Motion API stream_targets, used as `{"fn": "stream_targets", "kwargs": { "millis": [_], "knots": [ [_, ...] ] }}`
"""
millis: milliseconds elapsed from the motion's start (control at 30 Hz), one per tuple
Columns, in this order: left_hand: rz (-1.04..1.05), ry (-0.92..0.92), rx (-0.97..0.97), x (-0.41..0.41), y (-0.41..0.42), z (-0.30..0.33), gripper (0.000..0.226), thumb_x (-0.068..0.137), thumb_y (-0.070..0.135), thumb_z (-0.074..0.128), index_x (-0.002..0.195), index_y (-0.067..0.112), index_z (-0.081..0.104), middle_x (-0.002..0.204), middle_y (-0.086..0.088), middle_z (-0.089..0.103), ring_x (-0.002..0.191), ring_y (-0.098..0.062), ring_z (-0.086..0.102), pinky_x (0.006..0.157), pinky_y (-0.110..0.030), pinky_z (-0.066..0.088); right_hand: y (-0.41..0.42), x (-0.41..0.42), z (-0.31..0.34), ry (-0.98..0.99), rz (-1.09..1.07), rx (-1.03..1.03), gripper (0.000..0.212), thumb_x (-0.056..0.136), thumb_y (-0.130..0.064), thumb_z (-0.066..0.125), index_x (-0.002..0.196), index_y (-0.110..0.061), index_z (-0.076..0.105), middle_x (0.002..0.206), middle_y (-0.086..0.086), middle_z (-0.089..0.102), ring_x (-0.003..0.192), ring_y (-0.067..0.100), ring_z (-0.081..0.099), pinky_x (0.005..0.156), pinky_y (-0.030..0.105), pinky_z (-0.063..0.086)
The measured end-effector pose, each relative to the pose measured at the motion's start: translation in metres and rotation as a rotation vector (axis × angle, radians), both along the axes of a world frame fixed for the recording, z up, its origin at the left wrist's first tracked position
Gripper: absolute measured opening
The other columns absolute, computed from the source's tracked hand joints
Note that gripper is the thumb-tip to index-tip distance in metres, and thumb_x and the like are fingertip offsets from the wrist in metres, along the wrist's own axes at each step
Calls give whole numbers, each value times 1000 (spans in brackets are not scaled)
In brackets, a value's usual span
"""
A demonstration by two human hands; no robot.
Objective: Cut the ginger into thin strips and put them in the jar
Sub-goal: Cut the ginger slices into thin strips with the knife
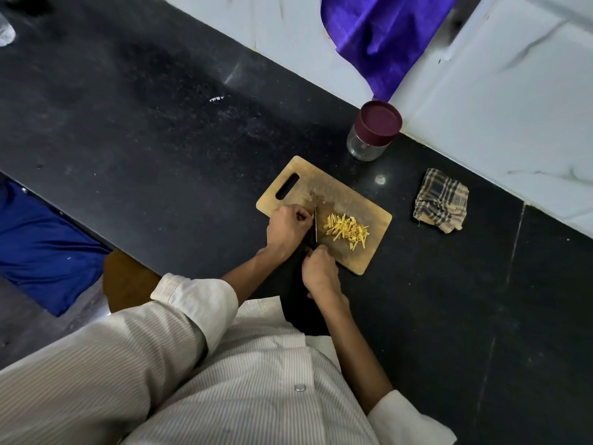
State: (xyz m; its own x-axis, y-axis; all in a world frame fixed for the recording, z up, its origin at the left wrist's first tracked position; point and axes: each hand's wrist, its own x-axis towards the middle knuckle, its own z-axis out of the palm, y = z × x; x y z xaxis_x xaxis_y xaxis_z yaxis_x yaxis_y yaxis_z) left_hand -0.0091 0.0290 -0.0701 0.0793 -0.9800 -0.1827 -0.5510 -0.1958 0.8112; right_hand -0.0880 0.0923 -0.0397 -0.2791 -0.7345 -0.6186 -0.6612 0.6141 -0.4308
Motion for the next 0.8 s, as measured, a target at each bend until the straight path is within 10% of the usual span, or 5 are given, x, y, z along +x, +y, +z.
{"fn": "stream_targets", "kwargs": {
  "millis": [467,800],
  "knots": [
    [-22,-2,36,1,0,2,7,86,17,66,82,14,71,83,-1,70,73,-13,64,69,-35,56,25,-2,1,69,36,-76,34,106,-30,38,123,-3,49,120,20,61,108,37,62,85,52,55],
    [-25,8,43,2,0,5,9,88,15,64,86,13,73,83,-2,70,76,-14,64,72,-38,57,25,-22,-4,-49,-103,-115,31,106,-33,38,120,-8,49,109,18,63,83,36,69,40,34,53]
  ]
}}
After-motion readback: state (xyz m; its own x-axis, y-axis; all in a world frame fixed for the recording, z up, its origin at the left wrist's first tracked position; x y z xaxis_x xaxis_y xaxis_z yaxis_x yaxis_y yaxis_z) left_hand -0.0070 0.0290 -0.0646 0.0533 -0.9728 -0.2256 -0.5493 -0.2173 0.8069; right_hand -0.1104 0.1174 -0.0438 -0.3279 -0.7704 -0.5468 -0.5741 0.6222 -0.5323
